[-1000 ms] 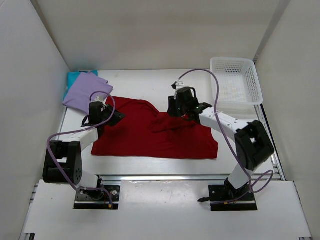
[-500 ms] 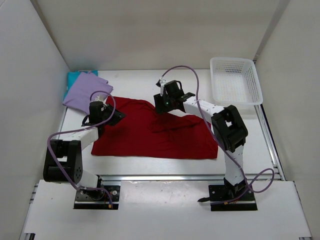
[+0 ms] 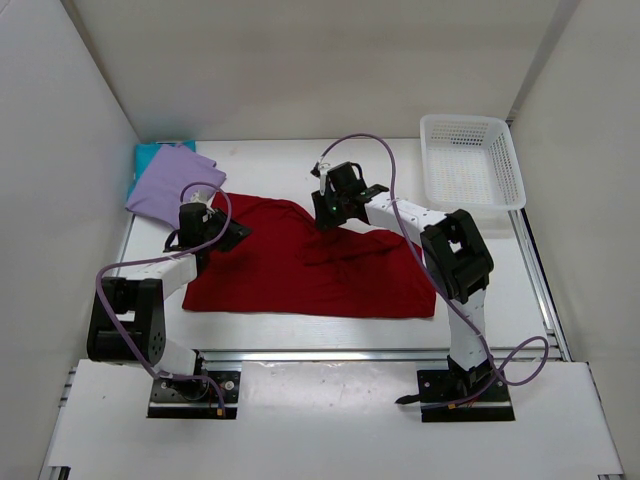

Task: Fold and stack the t-shirts
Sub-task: Grap the side of the flattened tshirt furthest away from the robot with both arms

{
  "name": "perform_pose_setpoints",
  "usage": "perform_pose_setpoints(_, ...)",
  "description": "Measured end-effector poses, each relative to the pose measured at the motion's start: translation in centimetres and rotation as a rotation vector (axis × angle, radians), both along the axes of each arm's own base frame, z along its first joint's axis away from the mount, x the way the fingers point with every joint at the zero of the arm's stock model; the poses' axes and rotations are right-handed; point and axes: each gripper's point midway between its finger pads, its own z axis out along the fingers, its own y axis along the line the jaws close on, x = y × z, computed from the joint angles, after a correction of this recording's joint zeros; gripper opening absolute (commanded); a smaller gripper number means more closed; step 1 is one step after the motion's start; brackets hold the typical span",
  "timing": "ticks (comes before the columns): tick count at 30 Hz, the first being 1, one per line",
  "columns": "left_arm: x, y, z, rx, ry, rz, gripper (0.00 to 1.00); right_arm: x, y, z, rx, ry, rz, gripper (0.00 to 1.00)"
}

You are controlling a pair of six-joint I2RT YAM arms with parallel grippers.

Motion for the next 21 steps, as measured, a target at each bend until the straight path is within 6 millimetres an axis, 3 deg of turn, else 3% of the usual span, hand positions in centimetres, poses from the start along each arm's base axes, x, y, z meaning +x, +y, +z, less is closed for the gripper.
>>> perform_pose_setpoints(3,0.0,0.0,-0.1,0.001,0.000,0.000,0.29,0.0,0.0,0.0,0.000,0.001,-0.001,0.04)
perform_pose_setpoints(12,0.3,0.1,0.0,-0.001,0.001,0.005,0.28,1.0,-1.4,0.2,0.003,0.000,-0.068,0.00)
perform_pose_setpoints(16,2.1,1.1,1.1,0.008,-0.016,0.029,0.28,3.5,-4.8,1.2,0.014,-0.017,-0.169,0.00)
perform_pose_setpoints(21,6.6,4.9,2.2,0.047,-0.032,0.113,0.28,7.5,-11.1,2.8,0.039,-0.053,-0.339,0.00)
